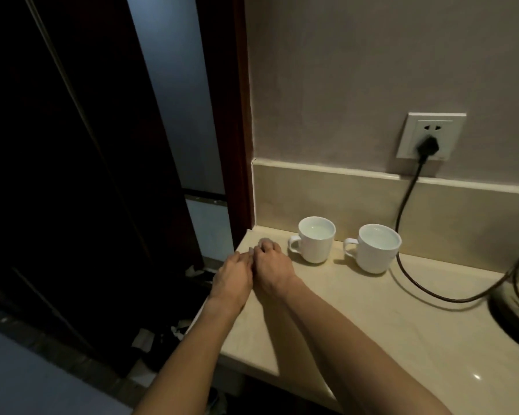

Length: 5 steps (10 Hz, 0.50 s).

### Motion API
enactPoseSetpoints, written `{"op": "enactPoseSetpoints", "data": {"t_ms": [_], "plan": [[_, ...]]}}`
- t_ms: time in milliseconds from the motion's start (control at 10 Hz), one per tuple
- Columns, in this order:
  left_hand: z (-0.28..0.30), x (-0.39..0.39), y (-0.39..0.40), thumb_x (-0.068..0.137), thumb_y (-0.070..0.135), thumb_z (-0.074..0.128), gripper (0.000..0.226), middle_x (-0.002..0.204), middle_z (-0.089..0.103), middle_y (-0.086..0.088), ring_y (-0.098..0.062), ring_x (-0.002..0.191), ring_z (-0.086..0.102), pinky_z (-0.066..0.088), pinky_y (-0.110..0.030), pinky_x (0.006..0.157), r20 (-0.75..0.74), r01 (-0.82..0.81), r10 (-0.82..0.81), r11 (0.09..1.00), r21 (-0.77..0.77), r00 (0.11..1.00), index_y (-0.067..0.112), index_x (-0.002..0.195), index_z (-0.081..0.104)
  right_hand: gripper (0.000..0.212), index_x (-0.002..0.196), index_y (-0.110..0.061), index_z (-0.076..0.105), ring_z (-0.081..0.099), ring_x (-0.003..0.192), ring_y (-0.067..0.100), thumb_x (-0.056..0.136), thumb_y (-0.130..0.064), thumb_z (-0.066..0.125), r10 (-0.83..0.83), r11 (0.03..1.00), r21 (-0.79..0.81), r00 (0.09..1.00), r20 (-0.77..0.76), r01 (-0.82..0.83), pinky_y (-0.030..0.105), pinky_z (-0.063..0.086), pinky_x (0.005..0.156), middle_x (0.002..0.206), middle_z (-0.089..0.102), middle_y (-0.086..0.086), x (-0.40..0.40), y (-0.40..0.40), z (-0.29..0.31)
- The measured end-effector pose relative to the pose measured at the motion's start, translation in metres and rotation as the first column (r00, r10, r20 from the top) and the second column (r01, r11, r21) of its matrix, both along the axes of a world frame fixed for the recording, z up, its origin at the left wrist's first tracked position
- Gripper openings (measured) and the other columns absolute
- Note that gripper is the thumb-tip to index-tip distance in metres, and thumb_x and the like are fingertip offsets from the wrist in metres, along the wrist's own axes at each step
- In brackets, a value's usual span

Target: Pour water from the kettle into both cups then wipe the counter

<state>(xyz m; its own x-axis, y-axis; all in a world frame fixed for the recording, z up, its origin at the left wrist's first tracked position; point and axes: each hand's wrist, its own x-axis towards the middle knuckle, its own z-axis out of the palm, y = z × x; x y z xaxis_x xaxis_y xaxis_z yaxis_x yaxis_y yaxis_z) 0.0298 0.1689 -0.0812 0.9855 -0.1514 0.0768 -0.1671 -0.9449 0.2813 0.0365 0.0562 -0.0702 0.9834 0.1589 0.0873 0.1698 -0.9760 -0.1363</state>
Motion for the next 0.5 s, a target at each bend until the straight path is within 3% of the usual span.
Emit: {"op": "enactPoseSetpoints", "data": {"t_ms": [200, 300, 400, 500], "plan": [[-0.004, -0.027, -0.015, 0.114, 0.027, 0.032, 0.043, 0.151, 0.051, -0.007, -0.026, 0.138, 0.045, 0.036, -0.037, 0.112, 0.025, 0.056, -0.057, 0.997, 0.058, 0.998, 0.019, 0.154, 0.045, 0.053, 0.149, -0.01, 0.038, 0.031, 0.143, 0.034, 0.102, -0.028, 0.051, 0.011, 1.0, 0.008, 1.0, -0.027, -0.011, 0.04, 0.034, 0.115, 0.156, 0.032, 0.017, -0.034, -0.023, 0.006], [0.004, -0.04, -0.019, 0.111, 0.026, 0.038, 0.049, 0.156, 0.043, -0.009, -0.026, 0.142, 0.041, 0.035, -0.038, 0.114, -0.03, 0.038, -0.036, 0.998, 0.057, 0.999, 0.017, 0.159, 0.036, 0.05, 0.151, -0.012, 0.035, 0.027, 0.146, 0.033, 0.105, -0.029, 0.041, 0.109, 0.994, 0.032, 0.994, -0.023, -0.108, 0.042, 0.029, 0.117, 0.156, 0.036, 0.016, -0.059, -0.041, 0.016], [0.024, -0.05, -0.031, 0.107, 0.024, 0.045, 0.052, 0.155, 0.041, -0.013, -0.029, 0.139, 0.044, 0.039, -0.041, 0.112, -0.042, -0.001, 0.005, 0.995, 0.097, 0.999, 0.01, 0.156, 0.035, 0.042, 0.145, -0.017, 0.044, 0.047, 0.134, 0.031, 0.105, -0.029, 0.04, 0.14, 0.983, 0.123, 0.99, -0.02, -0.137, 0.044, 0.045, 0.106, 0.148, 0.048, 0.013, -0.085, -0.066, 0.034], [0.054, -0.062, -0.057, 0.106, 0.027, 0.048, 0.035, 0.135, 0.054, -0.01, -0.028, 0.12, 0.055, 0.05, -0.046, 0.098, -0.03, 0.047, -0.044, 0.991, 0.129, 0.999, 0.016, 0.139, 0.051, 0.04, 0.142, -0.017, 0.048, 0.062, 0.111, 0.038, 0.103, -0.025, 0.041, 0.068, 0.997, 0.05, 0.997, -0.043, -0.066, 0.047, 0.053, 0.088, 0.132, 0.06, 0.016, -0.112, -0.104, 0.052]]}}
